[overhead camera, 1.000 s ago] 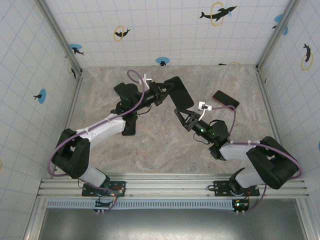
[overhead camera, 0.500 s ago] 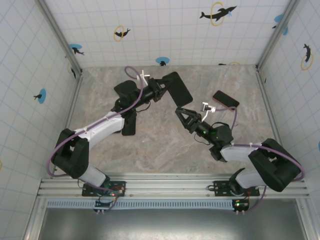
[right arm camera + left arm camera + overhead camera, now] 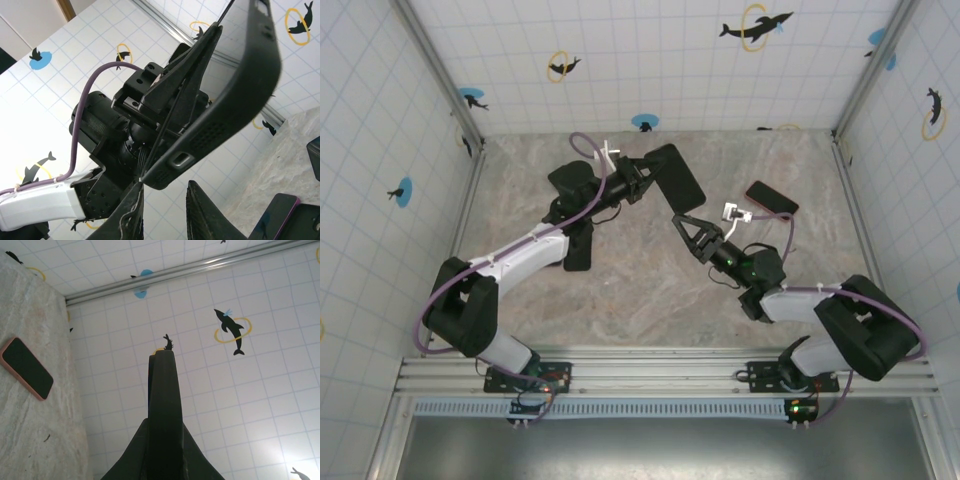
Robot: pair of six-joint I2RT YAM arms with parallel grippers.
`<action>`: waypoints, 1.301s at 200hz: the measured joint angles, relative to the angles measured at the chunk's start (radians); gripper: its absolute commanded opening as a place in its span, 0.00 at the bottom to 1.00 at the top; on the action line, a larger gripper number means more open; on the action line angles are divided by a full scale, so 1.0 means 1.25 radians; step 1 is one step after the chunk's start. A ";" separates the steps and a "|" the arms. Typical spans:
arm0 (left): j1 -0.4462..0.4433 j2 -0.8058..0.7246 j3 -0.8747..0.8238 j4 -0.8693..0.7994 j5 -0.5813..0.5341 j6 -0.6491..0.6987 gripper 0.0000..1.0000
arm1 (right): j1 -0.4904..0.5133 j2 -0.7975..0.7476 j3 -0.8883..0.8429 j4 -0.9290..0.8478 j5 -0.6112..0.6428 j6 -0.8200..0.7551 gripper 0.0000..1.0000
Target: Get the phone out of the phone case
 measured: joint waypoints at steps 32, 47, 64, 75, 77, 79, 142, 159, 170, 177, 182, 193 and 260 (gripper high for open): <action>0.000 0.000 0.000 0.000 -0.001 0.000 0.04 | -0.008 0.001 0.000 0.001 -0.007 0.007 0.28; 0.000 0.000 0.000 0.000 0.000 0.000 0.04 | -0.008 0.001 0.000 0.002 -0.014 0.006 0.29; 0.000 0.001 0.000 0.000 0.004 0.000 0.04 | -0.008 0.001 0.002 0.005 -0.022 0.003 0.30; 0.000 0.002 0.000 0.000 0.005 0.000 0.04 | -0.009 0.001 0.003 0.006 -0.023 0.002 0.30; 0.000 0.002 0.000 0.000 0.005 0.000 0.04 | -0.009 0.001 0.003 0.006 -0.023 0.002 0.30; 0.000 0.002 0.000 0.000 0.005 0.000 0.04 | -0.009 0.001 0.003 0.006 -0.023 0.002 0.29; -0.002 0.009 0.000 0.000 0.008 0.000 0.03 | -0.017 0.001 0.003 0.006 -0.015 0.015 0.21; -0.003 0.009 0.000 0.000 0.007 0.000 0.03 | -0.018 0.002 0.004 0.007 -0.018 0.015 0.19; -0.004 0.009 0.002 -0.001 0.007 0.000 0.03 | -0.018 0.002 0.004 0.007 -0.020 0.014 0.17; -0.004 0.009 0.002 -0.001 0.007 0.000 0.02 | -0.018 0.002 0.004 0.006 -0.020 0.013 0.16; -0.004 0.009 0.003 -0.001 0.007 0.000 0.02 | -0.018 0.002 0.004 0.006 -0.021 0.011 0.15; -0.004 0.009 0.006 -0.001 0.004 0.000 0.02 | -0.018 0.002 0.004 0.005 -0.024 0.007 0.14; -0.022 0.009 0.015 0.000 0.013 -0.012 0.00 | -0.053 0.005 0.010 -0.122 -0.015 -0.051 0.10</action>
